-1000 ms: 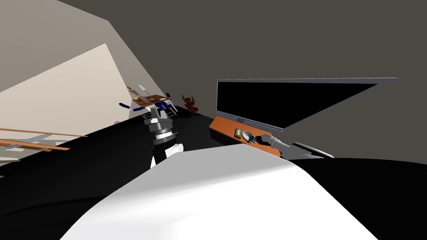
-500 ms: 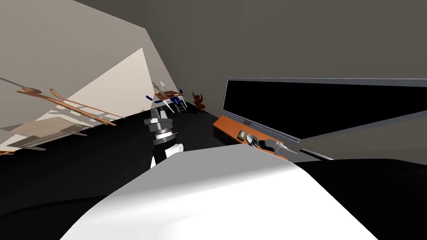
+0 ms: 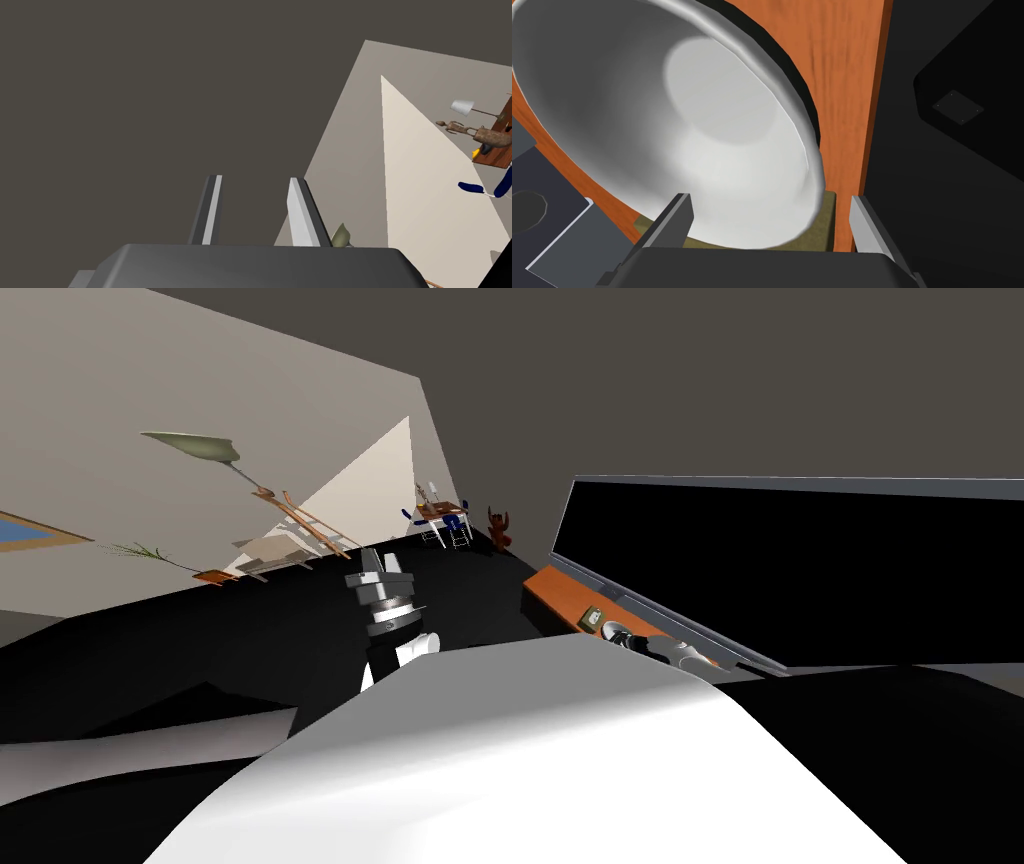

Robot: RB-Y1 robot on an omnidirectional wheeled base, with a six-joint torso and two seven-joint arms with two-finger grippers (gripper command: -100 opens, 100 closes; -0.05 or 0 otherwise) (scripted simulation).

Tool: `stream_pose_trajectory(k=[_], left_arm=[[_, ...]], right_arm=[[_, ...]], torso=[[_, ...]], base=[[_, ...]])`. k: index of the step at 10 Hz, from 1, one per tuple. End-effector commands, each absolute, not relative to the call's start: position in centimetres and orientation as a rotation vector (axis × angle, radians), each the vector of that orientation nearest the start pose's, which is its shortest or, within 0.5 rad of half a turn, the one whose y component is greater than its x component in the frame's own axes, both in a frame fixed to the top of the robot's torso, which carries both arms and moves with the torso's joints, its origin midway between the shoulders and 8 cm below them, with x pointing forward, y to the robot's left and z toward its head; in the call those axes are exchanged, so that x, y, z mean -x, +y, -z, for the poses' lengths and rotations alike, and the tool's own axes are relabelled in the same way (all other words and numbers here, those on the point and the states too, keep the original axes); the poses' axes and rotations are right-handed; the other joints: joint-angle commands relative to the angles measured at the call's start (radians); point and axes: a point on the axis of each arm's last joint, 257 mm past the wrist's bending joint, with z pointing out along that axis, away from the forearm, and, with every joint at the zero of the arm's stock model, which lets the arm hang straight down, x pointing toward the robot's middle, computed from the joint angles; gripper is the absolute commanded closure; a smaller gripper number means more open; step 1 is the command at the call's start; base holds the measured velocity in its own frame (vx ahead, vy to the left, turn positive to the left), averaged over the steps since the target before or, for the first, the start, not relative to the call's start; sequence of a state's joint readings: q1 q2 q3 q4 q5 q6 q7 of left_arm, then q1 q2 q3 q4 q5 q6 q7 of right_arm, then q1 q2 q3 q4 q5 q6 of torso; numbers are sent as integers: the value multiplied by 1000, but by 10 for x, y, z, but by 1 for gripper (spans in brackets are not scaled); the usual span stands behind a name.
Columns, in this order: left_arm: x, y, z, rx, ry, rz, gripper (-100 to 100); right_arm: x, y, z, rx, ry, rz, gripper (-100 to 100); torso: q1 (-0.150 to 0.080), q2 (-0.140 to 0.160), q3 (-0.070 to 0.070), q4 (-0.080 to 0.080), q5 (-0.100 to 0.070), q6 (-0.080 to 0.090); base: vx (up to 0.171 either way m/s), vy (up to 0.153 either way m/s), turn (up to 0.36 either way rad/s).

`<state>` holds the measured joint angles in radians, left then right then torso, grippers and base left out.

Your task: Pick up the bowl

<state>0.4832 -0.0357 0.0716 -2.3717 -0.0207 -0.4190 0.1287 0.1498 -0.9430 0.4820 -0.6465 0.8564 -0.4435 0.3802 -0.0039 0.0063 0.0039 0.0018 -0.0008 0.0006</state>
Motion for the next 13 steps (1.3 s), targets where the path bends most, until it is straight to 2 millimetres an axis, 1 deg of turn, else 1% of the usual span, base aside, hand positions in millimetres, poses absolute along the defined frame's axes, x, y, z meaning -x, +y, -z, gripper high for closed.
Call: stream_pose_trajectory(k=[1, 2, 4, 5, 6, 7, 8, 9, 10, 11, 12, 13], left_arm=[[-334, 300, -56, 687, 536, 1346, 0], [-334, 300, -56, 687, 536, 1346, 0], [-334, 300, -56, 687, 537, 1346, 0], [-334, 300, -56, 687, 537, 1346, 0], [-334, 300, -56, 687, 536, 1346, 0], [-334, 300, -56, 687, 536, 1346, 0], [-334, 300, -56, 687, 536, 1346, 0], [-334, 300, -56, 687, 536, 1346, 0], [-334, 300, -56, 687, 536, 1346, 0], [-334, 300, -56, 687, 537, 1346, 0], [-334, 300, -56, 687, 536, 1346, 0], [-334, 300, -56, 687, 537, 1346, 0]], right_arm=[[-156, -618, 524, 594, 2689, 305, -100], [-144, -619, 526, 554, 2705, 298, -100], [-144, -619, 526, 554, 2705, 298, -100], [-118, -627, 528, 463, 2738, 324, -100], [-119, -627, 527, 448, 2735, 322, -100], [-91, -636, 528, 372, 2770, 353, -100], [-92, -636, 528, 341, 2764, 350, -100], [-65, -644, 527, 270, 2795, 384, -100], [-65, -645, 527, 232, 2790, 380, -100], [-41, -652, 525, 166, 2814, 417, -100], [-36, -653, 525, 122, 2814, 414, -100], [-36, -653, 525, 122, 2814, 414, -100]], torso=[[0, 0, 0, 0, 0, 0], [0, 2, 1, 0, 0, 0], [0, -3, -2, -1, 0, 1], [1, -6, -4, -1, 0, 1], [1, -3, -2, -1, 0, 0], [1, -1, -1, 0, 0, 0], [2, 1, 0, 0, 0, 0], [1, 0, 0, 0, 0, 0], [-1, 1, 1, 0, 0, 1], [-1, 1, 0, 0, 0, 1], [-1, 2, 1, 0, 0, 0], [0, 1, 1, 0, 0, 1]], base=[[-134, -21, 434], [-117, -22, 349], [-16, -3, 10], [-71, 5, 341], [-111, -4, 386], [-139, 14, 437], [-105, 4, 395], [-131, -29, 423], [-119, -16, 321], [-148, 3, 454], [-120, 17, 335], [-32, 22, 68]])
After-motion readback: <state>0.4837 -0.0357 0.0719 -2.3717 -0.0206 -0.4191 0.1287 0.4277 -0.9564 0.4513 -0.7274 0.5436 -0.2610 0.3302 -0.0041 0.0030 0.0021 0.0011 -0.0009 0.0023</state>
